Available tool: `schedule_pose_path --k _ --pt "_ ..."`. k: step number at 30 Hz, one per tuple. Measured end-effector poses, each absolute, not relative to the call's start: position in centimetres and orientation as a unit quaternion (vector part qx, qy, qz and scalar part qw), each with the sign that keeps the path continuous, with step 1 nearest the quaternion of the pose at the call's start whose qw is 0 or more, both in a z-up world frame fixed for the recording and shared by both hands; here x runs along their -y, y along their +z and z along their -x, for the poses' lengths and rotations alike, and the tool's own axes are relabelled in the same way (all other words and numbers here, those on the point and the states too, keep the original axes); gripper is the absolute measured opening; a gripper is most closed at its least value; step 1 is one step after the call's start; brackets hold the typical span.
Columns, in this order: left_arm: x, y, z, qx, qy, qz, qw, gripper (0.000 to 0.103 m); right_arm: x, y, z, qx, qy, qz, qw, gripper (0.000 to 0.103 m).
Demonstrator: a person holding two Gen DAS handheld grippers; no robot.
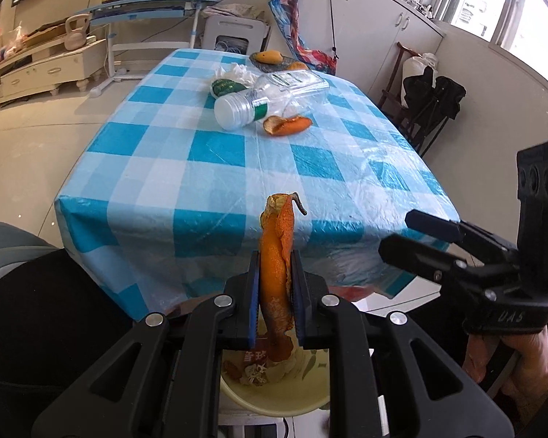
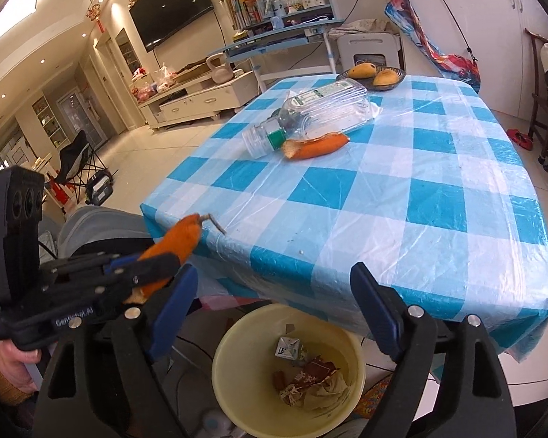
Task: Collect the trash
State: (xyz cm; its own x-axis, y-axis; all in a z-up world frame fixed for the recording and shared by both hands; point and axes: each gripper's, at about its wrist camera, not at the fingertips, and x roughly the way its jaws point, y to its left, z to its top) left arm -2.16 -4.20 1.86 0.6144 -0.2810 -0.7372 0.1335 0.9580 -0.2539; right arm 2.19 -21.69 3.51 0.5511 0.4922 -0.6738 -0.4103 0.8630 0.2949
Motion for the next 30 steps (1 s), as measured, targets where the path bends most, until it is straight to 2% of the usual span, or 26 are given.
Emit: schedule_pose_path --k 10,12,14,18,20,25,30 --pt "5.6 1.0 3.3 -0.441 -0.134 0.069 0.885 0.016 22.6 4.1 -1.7 -0.383 0.234 -0.066 0.891 0.087" --pt "5.9 0.4 3.2 -0.451 -0.133 0.064 0.88 0.028 22.8 4.1 -1.7 -0.38 0.227 -0.068 0.894 0.088" --pt "5.8 0.1 3.2 -0.451 -0.124 0.06 0.882 0.055 22.8 4.1 -1.8 -0.379 0.219 -0.067 0.897 0.089" --pt "5.0 1.0 3.1 -0.418 -0.091 0.064 0.901 0.07 22.8 3.6 -2.0 -0.378 0.199 -0.056 0.902 0.09" --pt "4.5 1.8 2.9 -0.396 -0.065 0.06 0.914 0.082 22.5 3.3 -2.0 -0.379 0.193 -0.044 0.904 0.091" --pt "2.6 3.1 3.3 -0.337 0.003 0.05 0.94 0.093 21.0 2.9 -1.7 -0.372 0.186 0.001 0.909 0.092" --pt "0.4 2.5 3.0 -0.338 0.039 0.064 0.938 0.095 19.4 2.6 -1.4 -0.359 0.182 0.042 0.915 0.092"
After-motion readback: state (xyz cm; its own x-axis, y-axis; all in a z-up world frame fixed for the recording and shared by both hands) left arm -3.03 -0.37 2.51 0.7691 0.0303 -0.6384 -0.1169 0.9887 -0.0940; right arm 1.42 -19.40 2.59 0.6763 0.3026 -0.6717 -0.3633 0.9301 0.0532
